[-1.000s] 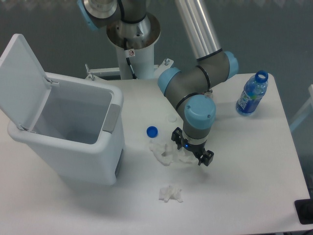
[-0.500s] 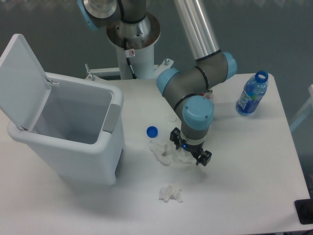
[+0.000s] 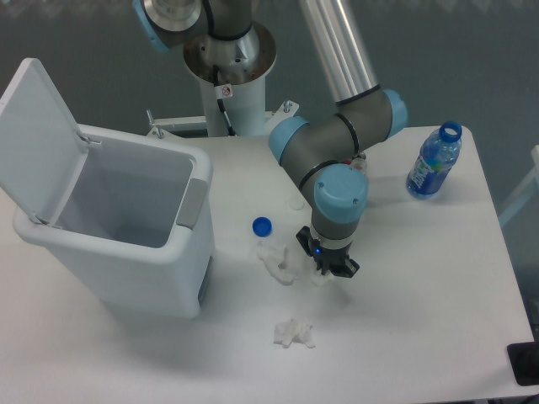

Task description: Pick up the paper ball

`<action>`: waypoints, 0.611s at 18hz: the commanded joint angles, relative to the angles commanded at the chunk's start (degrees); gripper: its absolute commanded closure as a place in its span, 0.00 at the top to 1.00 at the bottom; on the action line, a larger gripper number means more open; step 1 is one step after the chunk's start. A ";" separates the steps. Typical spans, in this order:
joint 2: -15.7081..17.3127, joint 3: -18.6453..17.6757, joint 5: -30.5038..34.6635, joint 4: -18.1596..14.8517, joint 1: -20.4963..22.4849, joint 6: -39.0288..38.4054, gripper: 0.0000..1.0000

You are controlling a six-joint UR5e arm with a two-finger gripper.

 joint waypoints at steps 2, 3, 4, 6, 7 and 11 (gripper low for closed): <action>0.44 1.57 0.17 -0.35 0.18 0.00 0.00; 0.79 2.54 0.26 -0.35 0.18 -0.26 0.00; 1.23 3.94 0.18 -0.44 0.26 -0.53 0.00; 1.67 7.28 0.26 -3.84 0.96 -0.79 0.00; 1.67 9.47 0.35 -6.91 1.14 -0.70 0.00; 0.88 19.23 0.09 -18.96 2.98 0.69 0.00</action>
